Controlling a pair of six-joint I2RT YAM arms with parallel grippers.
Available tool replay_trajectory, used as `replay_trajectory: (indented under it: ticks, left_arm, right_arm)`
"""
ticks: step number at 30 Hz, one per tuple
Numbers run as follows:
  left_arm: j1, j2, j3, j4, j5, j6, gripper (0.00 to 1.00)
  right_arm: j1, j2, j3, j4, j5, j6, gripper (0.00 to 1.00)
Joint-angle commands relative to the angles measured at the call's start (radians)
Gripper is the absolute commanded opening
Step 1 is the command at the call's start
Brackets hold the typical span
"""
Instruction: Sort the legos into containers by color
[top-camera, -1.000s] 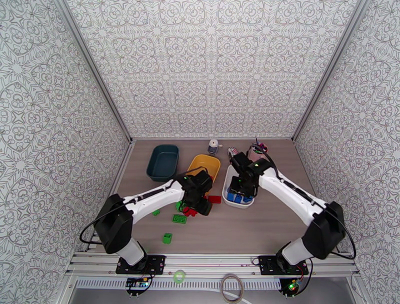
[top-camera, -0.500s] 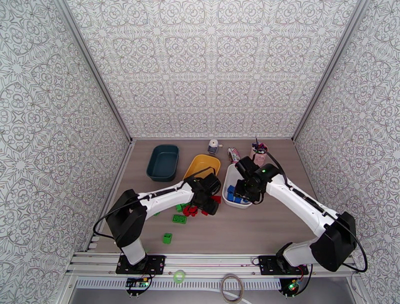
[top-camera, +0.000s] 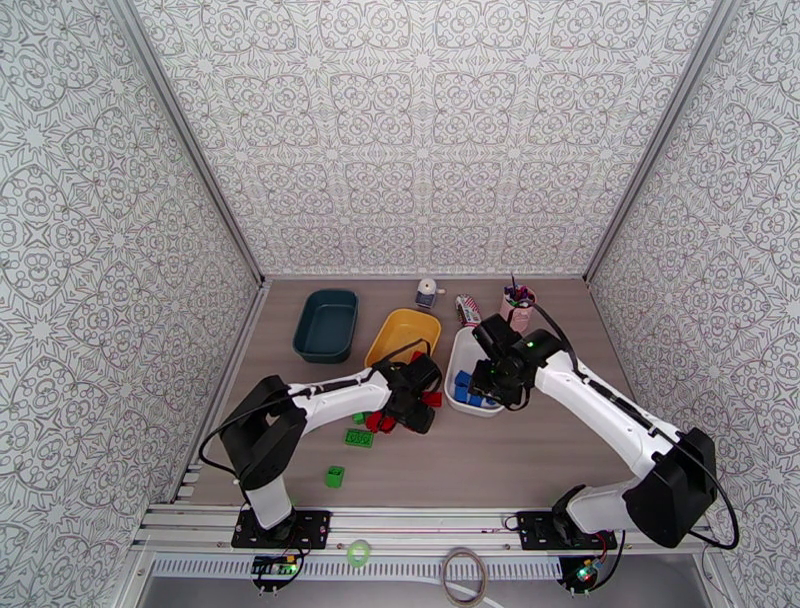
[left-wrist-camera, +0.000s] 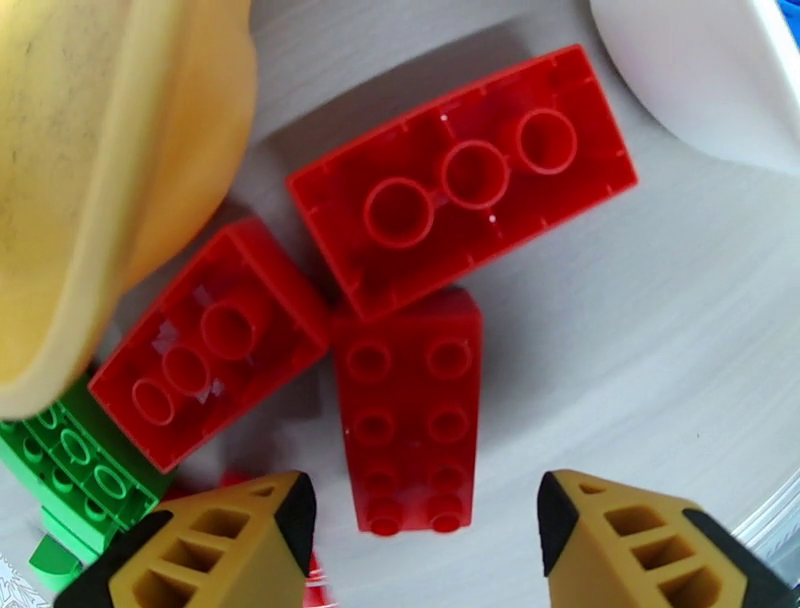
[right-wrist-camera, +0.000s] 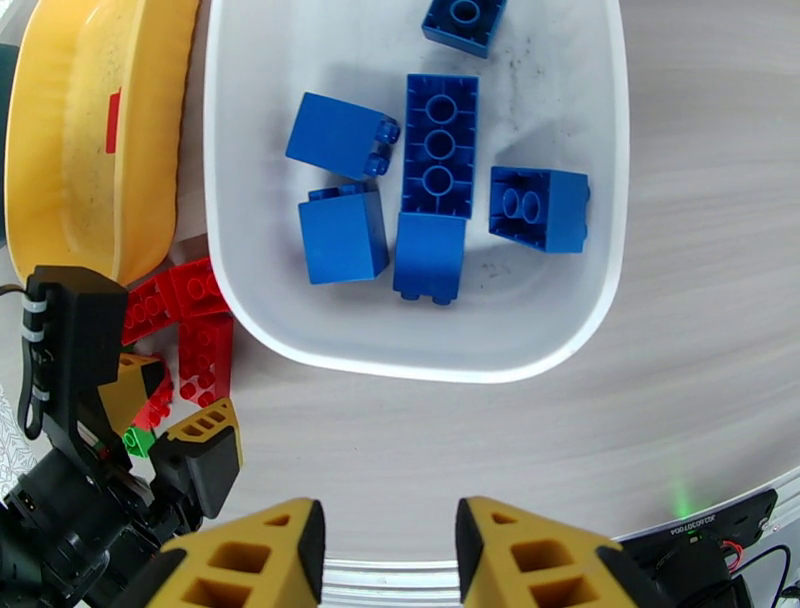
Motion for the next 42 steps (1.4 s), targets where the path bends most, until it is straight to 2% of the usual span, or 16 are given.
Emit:
replay_trajectory:
  ticks: [1,6,11,14,26,32,42]
  left_arm:
    - [-0.01,0.03,-0.017,0.024,0.005,-0.006,0.62]
    - [-0.011,0.039,-0.019,0.029,0.01,0.001,0.57]
    - [-0.018,0.027,-0.013,0.027,-0.001,0.014,0.43]
    - [-0.026,-0.005,-0.01,0.019,-0.01,0.022,0.39]
    - [-0.031,-0.272,0.01,-0.1,-0.003,-0.026,0.38]
    - [0.068,-0.284,0.107,-0.179,0.016,-0.079,0.39]
    - [0.267,-0.094,0.384,-0.324,0.061,-0.137,0.38]
  right_arm:
    - [-0.009,-0.013,-0.007,0.005,0.0,0.018,0.41]
    - [-0.009,-0.003,0.002,0.005,0.001,0.018,0.41]
    - [-0.009,0.008,0.01,0.003,0.001,0.023,0.4]
    - [-0.008,0.003,0.008,0.0,0.005,0.034,0.4]
    - [0.001,-0.029,0.029,0.0,-0.002,0.064,0.4]
    - [0.006,0.001,0.031,0.061,-0.046,0.003,0.41]
    - [0.006,0.063,0.099,0.069,-0.075,-0.147,0.41]
